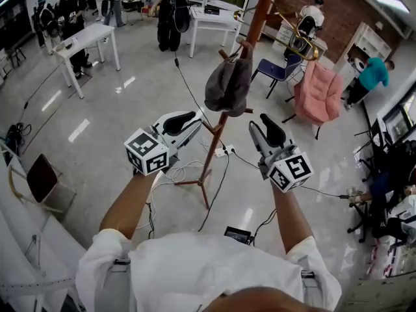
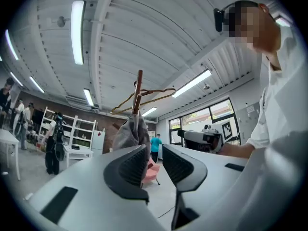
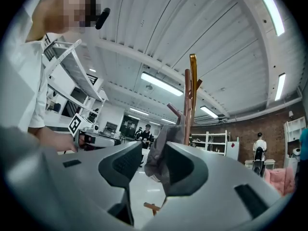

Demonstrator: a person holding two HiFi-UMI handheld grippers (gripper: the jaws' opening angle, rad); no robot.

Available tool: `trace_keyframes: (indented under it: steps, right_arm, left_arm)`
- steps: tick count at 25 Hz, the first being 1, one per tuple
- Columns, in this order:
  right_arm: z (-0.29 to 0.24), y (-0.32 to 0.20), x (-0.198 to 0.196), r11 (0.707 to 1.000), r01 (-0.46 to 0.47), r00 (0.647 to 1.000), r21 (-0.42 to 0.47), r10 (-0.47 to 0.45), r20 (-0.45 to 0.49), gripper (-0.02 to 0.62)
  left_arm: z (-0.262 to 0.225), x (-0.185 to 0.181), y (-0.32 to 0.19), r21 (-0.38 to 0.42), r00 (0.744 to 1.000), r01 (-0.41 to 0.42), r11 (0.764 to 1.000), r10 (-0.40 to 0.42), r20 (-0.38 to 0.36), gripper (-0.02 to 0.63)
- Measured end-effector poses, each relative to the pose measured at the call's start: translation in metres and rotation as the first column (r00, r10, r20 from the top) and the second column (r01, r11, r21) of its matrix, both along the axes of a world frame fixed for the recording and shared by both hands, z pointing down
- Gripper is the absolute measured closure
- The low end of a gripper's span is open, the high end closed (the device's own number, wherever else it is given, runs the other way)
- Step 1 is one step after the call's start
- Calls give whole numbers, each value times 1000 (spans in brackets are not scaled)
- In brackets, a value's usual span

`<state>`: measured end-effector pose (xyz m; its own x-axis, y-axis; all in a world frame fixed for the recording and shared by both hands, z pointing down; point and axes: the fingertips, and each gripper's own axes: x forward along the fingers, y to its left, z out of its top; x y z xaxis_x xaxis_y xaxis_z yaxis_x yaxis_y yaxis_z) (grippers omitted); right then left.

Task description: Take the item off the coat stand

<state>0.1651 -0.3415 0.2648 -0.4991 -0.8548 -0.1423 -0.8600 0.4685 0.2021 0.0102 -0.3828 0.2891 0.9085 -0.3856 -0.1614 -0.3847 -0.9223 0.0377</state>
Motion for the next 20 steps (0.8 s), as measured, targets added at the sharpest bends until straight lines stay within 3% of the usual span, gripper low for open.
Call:
trace_keyframes:
  steps: [3, 8, 14, 20]
  right_arm:
    - [-21, -8, 4, 999, 29, 1000, 15, -29, -6, 452]
    - [-43, -22, 8, 998, 58, 998, 11, -58, -7, 439]
    - [-71, -46, 19, 999, 4, 998, 34, -6, 59, 437]
    - [-64, -86, 15, 999, -44, 997, -29, 46, 66, 437]
  left_arm:
    - [-24, 12, -7, 10, 999, -29, 1000, 30, -20, 488]
    - [-48, 19, -21, 66, 999, 31, 997, -33, 35, 454]
    - [-71, 22, -40, 55, 995, 102, 993, -103, 15, 418]
    - [-61, 49, -65, 31, 991, 112, 993, -114, 67, 394]
